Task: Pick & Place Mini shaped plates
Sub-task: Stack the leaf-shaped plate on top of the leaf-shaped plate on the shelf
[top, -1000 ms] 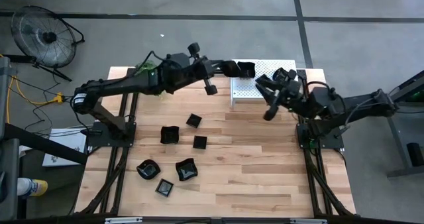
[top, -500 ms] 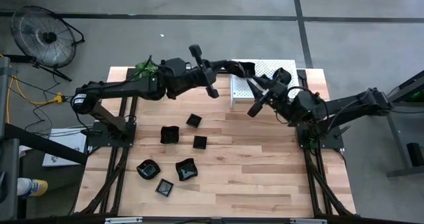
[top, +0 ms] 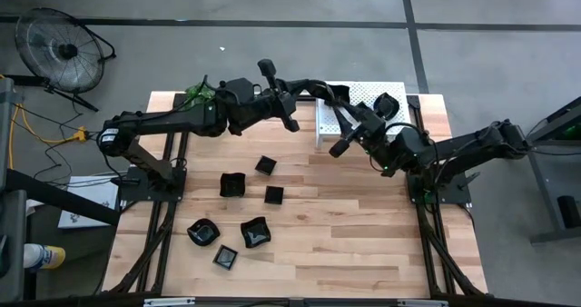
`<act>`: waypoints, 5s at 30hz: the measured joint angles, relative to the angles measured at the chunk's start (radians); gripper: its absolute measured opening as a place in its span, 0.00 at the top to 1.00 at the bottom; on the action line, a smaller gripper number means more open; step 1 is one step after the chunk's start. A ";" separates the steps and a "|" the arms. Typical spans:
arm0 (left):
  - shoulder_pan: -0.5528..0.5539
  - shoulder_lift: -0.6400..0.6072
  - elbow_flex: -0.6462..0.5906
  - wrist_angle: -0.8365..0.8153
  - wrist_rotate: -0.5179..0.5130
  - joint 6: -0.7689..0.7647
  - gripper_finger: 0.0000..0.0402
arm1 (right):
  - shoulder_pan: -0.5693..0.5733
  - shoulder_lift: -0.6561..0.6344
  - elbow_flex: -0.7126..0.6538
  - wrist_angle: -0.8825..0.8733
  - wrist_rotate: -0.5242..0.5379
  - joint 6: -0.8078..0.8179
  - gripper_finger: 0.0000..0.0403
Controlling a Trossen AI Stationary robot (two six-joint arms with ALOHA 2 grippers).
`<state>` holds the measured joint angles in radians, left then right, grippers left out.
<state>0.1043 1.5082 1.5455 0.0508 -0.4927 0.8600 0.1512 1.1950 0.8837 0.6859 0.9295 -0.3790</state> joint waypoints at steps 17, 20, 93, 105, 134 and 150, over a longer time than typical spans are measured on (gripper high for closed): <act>0.000 0.000 0.000 -0.002 0.005 0.003 1.00 | -0.062 0.005 0.000 0.003 -0.087 0.041 0.75; 0.000 0.000 0.000 -0.008 0.012 0.003 1.00 | -0.069 0.005 0.000 0.004 -0.133 0.047 0.75; 0.000 -0.153 -0.001 -0.253 0.055 0.139 0.64 | -0.079 -0.138 0.001 -0.059 0.201 -0.078 1.00; 0.062 -0.218 -0.001 -0.452 0.063 0.115 0.64 | -0.079 -0.388 0.002 -0.093 0.580 -0.370 1.00; 0.230 -0.222 -0.001 -0.460 0.601 0.047 0.64 | 0.005 -0.436 0.130 -0.091 0.642 -0.380 1.00; 0.230 -0.222 -0.001 -0.449 0.722 0.015 0.64 | 0.048 -0.379 0.196 -0.008 0.641 -0.455 1.00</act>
<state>0.3340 1.2858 1.5448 -0.3978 0.2295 0.8753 0.1993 0.8156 1.0795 0.6776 1.5709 -0.8336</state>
